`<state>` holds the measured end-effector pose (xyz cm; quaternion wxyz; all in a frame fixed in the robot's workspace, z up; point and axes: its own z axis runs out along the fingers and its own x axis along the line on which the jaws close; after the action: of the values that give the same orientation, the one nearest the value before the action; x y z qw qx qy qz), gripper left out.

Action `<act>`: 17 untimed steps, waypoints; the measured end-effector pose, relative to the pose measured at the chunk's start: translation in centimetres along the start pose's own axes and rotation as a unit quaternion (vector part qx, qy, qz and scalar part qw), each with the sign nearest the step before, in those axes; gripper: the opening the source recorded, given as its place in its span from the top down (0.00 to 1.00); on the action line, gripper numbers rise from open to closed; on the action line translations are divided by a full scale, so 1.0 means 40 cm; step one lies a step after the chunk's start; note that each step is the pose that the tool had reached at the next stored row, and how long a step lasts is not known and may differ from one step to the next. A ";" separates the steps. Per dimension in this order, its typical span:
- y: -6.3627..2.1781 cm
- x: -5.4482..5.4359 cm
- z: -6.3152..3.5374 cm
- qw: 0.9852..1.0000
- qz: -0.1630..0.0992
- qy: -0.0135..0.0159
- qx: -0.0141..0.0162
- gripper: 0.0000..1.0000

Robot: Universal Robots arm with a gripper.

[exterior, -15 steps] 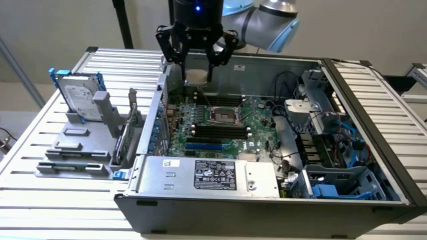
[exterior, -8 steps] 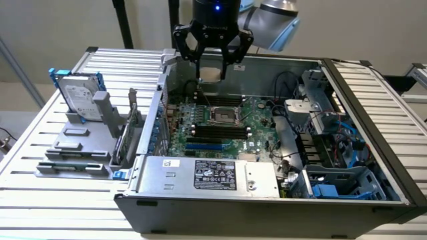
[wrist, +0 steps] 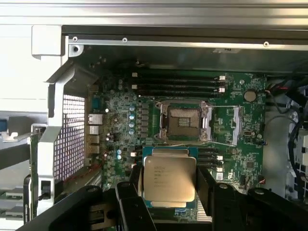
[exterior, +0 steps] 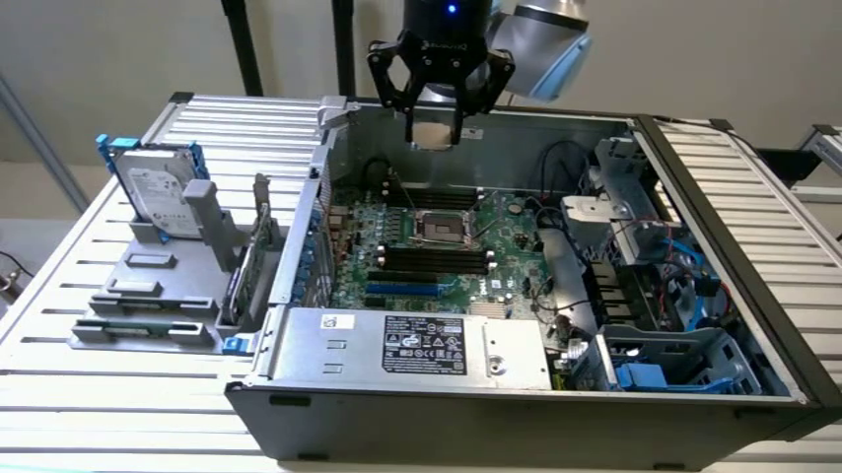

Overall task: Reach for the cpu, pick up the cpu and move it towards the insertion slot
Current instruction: 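Pick up the cpu and move it towards the insertion slot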

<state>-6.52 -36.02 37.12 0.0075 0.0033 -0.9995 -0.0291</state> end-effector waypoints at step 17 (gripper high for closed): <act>0.073 -0.067 0.031 1.000 0.000 -0.001 0.015 0.45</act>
<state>-3.89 -33.02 36.03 0.0068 0.0032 -0.9999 -0.0143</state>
